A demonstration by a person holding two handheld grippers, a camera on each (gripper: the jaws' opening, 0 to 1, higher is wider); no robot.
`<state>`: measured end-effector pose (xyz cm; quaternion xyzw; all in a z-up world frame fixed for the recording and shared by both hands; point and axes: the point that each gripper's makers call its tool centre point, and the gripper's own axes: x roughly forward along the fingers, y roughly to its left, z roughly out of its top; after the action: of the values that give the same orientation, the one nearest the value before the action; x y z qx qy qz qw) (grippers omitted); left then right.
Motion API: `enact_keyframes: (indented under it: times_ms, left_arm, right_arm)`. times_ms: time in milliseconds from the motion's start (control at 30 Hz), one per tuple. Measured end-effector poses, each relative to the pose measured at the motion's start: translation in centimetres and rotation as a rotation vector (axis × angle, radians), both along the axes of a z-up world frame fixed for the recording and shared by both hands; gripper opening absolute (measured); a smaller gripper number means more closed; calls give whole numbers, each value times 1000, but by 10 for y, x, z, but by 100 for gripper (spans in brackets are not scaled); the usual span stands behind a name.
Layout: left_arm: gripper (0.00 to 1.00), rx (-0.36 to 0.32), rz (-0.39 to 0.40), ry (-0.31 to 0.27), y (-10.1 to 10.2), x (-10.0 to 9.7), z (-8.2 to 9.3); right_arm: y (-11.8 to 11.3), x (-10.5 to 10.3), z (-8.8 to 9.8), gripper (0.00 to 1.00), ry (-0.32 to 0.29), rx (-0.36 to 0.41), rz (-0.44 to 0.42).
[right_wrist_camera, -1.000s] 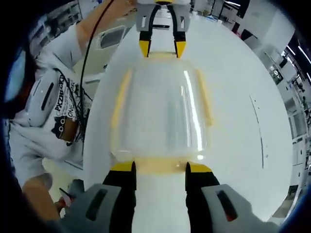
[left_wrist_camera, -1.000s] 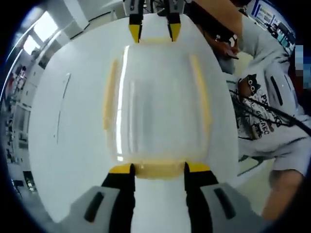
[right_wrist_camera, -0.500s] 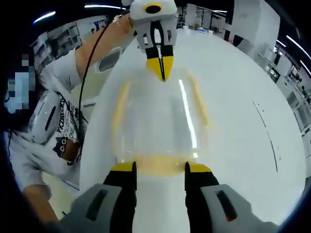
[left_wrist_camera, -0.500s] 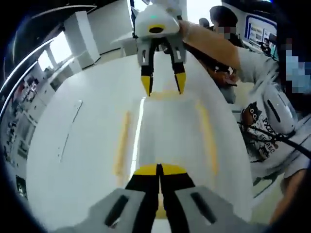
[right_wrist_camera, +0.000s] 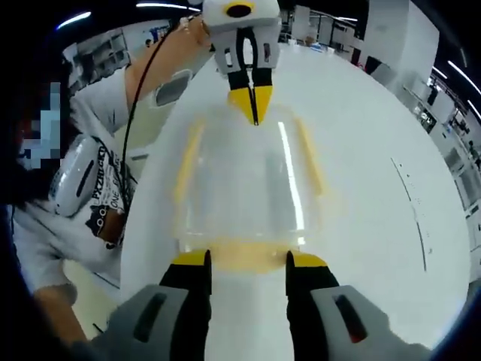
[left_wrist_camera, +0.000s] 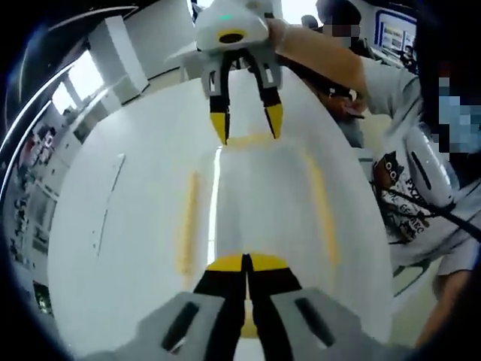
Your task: Snap each plastic latch of the storage box into its locked position after aligning the lid with the box until every specified latch is closed and the lid sits flush.
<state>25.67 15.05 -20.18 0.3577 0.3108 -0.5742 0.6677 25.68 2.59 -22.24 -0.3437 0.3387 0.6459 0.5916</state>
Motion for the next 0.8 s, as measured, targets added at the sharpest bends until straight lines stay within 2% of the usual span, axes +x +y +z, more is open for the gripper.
enact_keyframes:
  times_ms: [333, 433, 800]
  left_arm:
    - [2, -11, 19, -12, 3, 2, 3]
    - [5, -11, 28, -30, 8, 6, 5]
    - [11, 2, 59, -38, 29, 12, 8]
  right_arm:
    - [2, -4, 2, 37, -5, -8, -1]
    - [2, -2, 3, 37, -11, -17, 0]
    - [1, 4, 2, 37, -10, -29, 2]
